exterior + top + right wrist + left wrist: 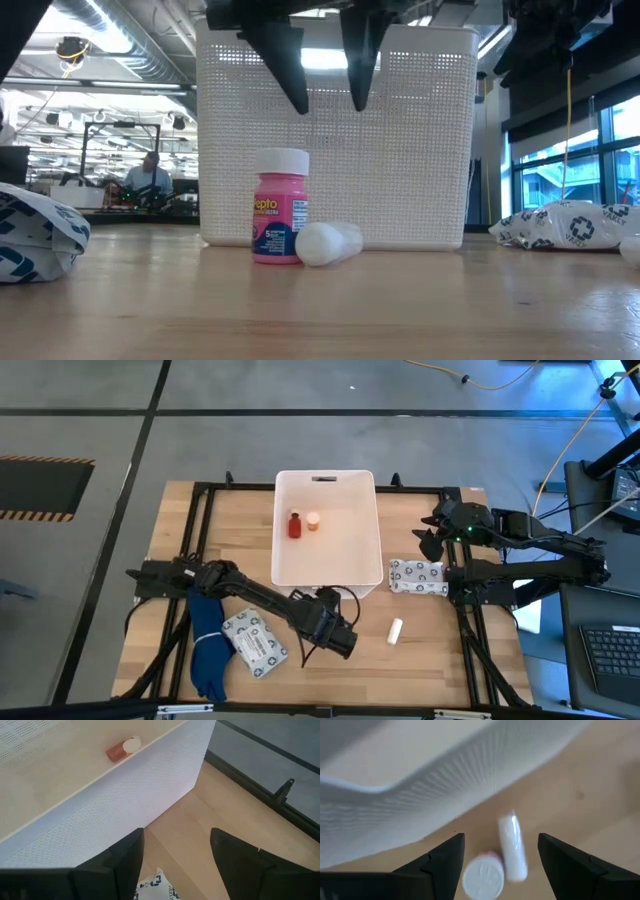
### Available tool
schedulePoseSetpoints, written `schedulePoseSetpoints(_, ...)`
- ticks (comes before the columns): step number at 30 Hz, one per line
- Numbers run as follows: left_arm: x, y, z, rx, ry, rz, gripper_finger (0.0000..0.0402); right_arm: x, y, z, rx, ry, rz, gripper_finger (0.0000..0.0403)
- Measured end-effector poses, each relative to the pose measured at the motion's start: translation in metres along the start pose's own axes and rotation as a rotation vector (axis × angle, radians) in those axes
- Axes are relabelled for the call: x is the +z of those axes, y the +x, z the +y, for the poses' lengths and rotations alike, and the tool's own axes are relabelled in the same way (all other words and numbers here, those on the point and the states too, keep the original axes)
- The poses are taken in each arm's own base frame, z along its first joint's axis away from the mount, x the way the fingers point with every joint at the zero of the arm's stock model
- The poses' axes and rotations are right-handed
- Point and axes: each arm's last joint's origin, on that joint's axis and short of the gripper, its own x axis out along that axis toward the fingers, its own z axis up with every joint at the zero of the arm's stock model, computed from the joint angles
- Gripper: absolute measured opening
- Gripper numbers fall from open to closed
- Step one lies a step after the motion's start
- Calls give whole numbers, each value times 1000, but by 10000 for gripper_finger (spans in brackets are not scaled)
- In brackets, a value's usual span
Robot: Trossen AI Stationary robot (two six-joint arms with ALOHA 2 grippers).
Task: Pick & place medical supplies in basket/bin
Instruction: Put the pink pill bottle into the white bin
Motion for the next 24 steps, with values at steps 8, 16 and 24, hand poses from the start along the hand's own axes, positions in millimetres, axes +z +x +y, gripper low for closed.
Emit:
schedulePoseSetpoints(8, -17, -10, -2, -19, -52, -11, 220, 0, 0, 0, 0, 0, 0, 229)
schedulePoseSetpoints(16, -14, -7, 5, 45, -35, 17, 221, 0, 0, 0, 0, 21, 0, 229)
schedulePoseSetpoints(24, -25, 6, 6, 89, -6, 128, 247, 0, 0, 0, 0, 27, 0, 229)
